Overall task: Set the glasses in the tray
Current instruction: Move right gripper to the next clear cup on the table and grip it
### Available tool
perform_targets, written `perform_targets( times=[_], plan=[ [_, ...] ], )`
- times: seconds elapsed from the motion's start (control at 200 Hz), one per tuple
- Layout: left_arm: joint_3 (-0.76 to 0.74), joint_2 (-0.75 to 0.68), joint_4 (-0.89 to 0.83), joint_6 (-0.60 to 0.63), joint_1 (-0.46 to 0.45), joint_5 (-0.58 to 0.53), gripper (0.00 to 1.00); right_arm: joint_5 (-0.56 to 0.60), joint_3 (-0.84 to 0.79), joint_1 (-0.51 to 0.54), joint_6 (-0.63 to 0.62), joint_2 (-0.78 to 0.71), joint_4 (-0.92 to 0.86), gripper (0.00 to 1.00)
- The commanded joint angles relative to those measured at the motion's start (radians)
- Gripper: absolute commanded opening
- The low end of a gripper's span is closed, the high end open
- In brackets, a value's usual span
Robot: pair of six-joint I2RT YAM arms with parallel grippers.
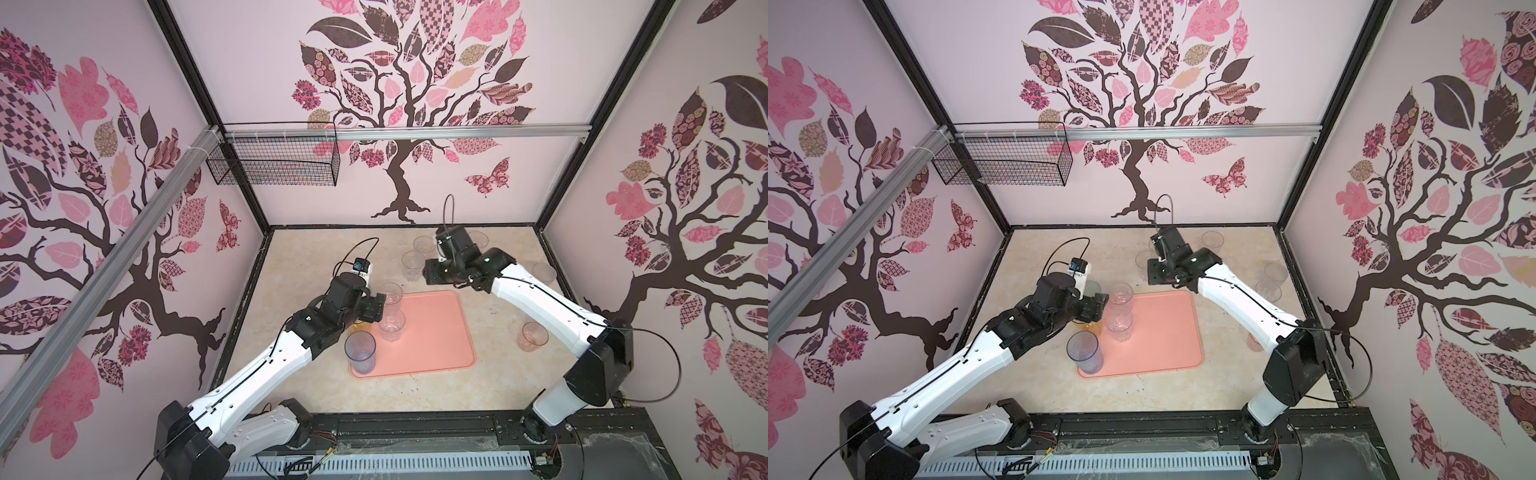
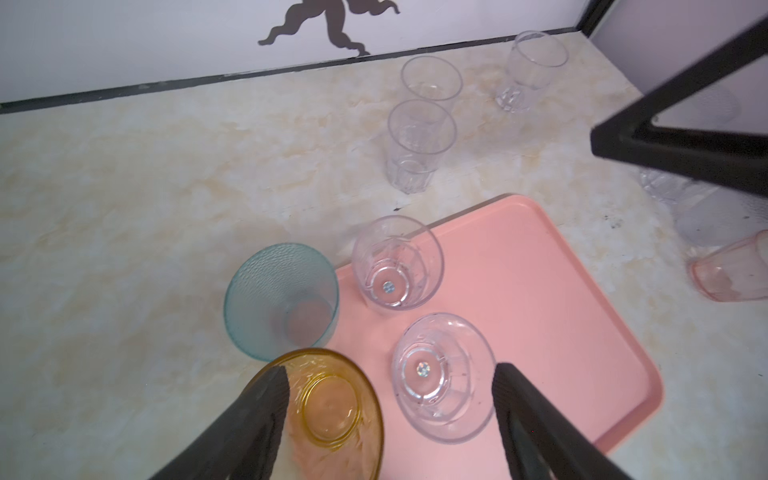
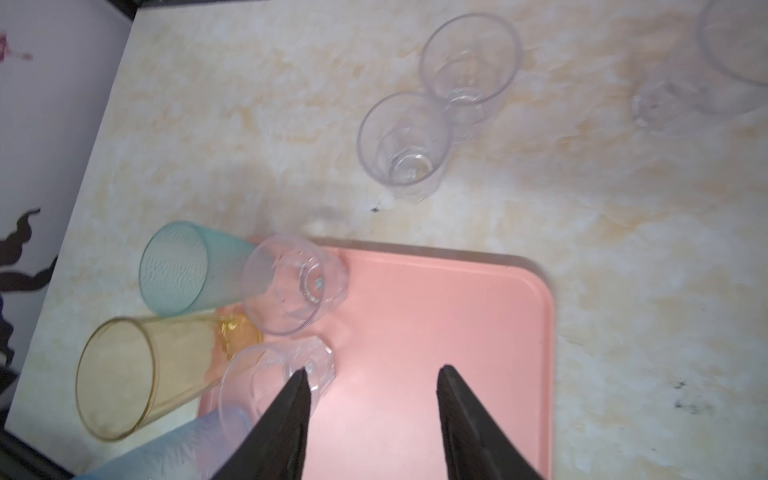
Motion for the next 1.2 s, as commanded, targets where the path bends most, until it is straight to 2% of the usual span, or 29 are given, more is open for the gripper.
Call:
perform_targets(
  times=[0.0,0.085,0.3,0.41,0.735,0.9,1.19],
  plan=[
    [0.085,0.094,0.114,0.012,-0.020,0.051,0.81,0.026,-0.012,-0.057,-0.014,0.027,0.010,0.54],
    [0.144,0.197,0.126,0.008,-0.043,0.056,0.81,0.061,0.005,-0.114,0.012,0.067,0.041,0.54],
    [0.275,0.398,0.102,0.011,-0.070,0.050,0.80,-0.021,0.107,-0.138,0.069,0.250,0.098,0.55],
    [0.282,0.440,0.120,0.023,-0.071,0.030,0.80,-0.109,0.170,-0.136,0.103,0.339,0.125,0.56],
    [0.284,0.468,0.108,0.043,-0.071,-0.007,0.81,-0.174,0.294,-0.129,0.107,0.518,0.117,0.57],
    [0.279,0.479,0.103,0.042,-0.071,-0.008,0.81,-0.162,0.336,-0.129,0.094,0.579,0.086,0.51],
    [0.297,0.499,0.063,0.054,-0.071,-0.023,0.81,-0.167,0.337,-0.129,0.092,0.605,0.090,0.29]
  ],
)
